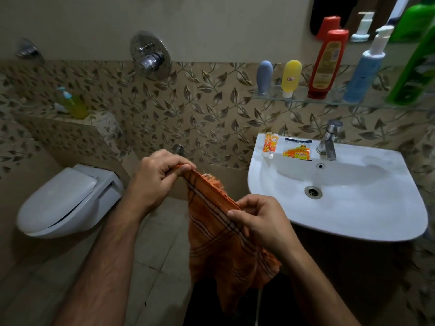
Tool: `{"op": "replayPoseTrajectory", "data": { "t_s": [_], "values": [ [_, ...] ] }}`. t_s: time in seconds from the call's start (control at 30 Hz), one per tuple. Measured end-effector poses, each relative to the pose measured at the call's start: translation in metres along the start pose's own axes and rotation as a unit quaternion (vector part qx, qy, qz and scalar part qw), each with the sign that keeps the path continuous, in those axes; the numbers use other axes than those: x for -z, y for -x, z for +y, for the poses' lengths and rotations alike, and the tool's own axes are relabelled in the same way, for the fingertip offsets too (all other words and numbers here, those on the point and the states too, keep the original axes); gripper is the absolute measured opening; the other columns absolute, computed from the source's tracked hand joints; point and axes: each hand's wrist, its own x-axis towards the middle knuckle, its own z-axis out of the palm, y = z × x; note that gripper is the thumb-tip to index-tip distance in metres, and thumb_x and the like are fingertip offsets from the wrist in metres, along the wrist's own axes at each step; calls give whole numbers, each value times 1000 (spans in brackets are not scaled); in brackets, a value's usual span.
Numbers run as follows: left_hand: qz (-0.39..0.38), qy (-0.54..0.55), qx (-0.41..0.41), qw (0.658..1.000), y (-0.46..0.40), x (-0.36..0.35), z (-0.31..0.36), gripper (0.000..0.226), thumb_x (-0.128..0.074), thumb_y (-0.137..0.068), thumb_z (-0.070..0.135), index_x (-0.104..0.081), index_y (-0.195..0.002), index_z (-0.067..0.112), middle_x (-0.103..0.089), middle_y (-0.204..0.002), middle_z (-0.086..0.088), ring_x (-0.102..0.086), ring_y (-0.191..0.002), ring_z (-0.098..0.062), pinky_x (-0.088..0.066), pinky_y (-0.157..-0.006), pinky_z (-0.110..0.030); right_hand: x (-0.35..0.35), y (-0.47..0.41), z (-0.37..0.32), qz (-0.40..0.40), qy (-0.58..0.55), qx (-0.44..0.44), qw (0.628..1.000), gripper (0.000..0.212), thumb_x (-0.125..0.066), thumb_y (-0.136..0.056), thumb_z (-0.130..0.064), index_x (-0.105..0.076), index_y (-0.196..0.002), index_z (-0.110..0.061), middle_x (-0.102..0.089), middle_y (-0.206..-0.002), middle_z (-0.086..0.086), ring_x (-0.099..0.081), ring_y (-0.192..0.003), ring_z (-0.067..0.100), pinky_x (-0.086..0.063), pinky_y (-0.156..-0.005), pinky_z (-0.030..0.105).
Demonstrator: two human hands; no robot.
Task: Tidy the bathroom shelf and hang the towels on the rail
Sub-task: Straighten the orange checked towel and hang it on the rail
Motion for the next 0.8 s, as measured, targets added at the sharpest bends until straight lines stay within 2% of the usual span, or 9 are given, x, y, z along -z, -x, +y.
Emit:
{"op": "replayPoseTrajectory", "data": {
  "t_s": [0.1, 0.23, 0.3, 0.43, 0.5, 0.6, 0.67, 0.73, 0.8],
  "values": [
    [33, 20, 5, 999, -3, -8, -2, 11, -58, -89, 38, -69, -90, 37, -63, -86, 3, -58, -85, -6, -44, -73, -13, 2, -1, 2, -33, 73, -47, 996, 7, -73, -87, -22, -69, -82, -18, -75, -73, 3, -70, -61, 14, -51, -55, 27],
    [56, 65, 22, 996, -1, -18, -3, 14, -56, -91, 33, -66, -85, 41, -66, -91, 11, -61, -91, -4, -45, -81, -14, 10, -6, 9, -65, 114, -69, 989, 9, -71, -89, -22, -67, -82, -17, -73, -71, 1, -67, -61, 10, -49, -57, 26],
    [66, 91, 43, 993, -1, -19, -2, 16, -57, -92, 28, -66, -84, 37, -68, -93, 13, -63, -89, -3, -46, -79, -14, 15, -7, 11, -74, 134, -63, 986, 10, -70, -89, -20, -68, -80, -18, -72, -68, -2, -64, -60, 6, -48, -60, 25],
    [78, 49, 73, 993, -1, -23, -10, 16, -59, -95, 21, -70, -85, 27, -70, -78, 10, -64, -81, -4, -46, -69, -12, 23, -9, 16, -2, 155, -28, 987, 11, -71, -88, -21, -72, -77, -19, -74, -70, -1, -67, -64, 9, -54, -67, 34],
    [70, 3, 90, 994, 2, -27, -18, 14, -60, -94, 21, -72, -88, 22, -68, -80, 12, -63, -78, -2, -43, -65, -8, 28, -9, 14, 43, 179, -15, 983, 9, -73, -85, -25, -75, -77, -22, -75, -73, -3, -71, -71, 12, -59, -72, 38],
    [65, -29, 101, 992, 8, -36, -30, 13, -60, -94, 19, -73, -90, 19, -68, -81, 9, -62, -78, -4, -42, -66, -12, 35, -9, 7, 95, 257, 14, 962, 10, -76, -82, -28, -75, -73, -25, -68, -76, -5, -63, -75, 9, -53, -71, 34],
    [80, -26, 107, 991, 10, -40, -33, 13, -60, -94, 18, -72, -90, 17, -69, -81, 7, -62, -76, -3, -43, -65, -11, 35, -9, 0, 90, 299, 47, 949, 11, -76, -83, -28, -71, -74, -25, -63, -85, -6, -58, -79, 7, -48, -72, 29],
    [96, 57, 139, 984, 11, -44, -34, 15, -57, -96, 17, -71, -90, 15, -70, -84, 5, -64, -79, -1, -46, -68, -9, 34, -8, -6, 75, 288, 58, 953, 13, -73, -85, -28, -69, -73, -24, -68, -82, -5, -61, -76, 9, -51, -70, 33],
    [85, 208, 205, 953, 10, -48, -34, 21, -50, -100, 16, -68, -91, 8, -71, -87, -3, -66, -80, -7, -52, -73, -18, 31, -10, -10, 87, 266, 63, 958, 13, -69, -87, -27, -70, -75, -22, -69, -73, -4, -64, -72, 11, -54, -68, 39]
  ]
}}
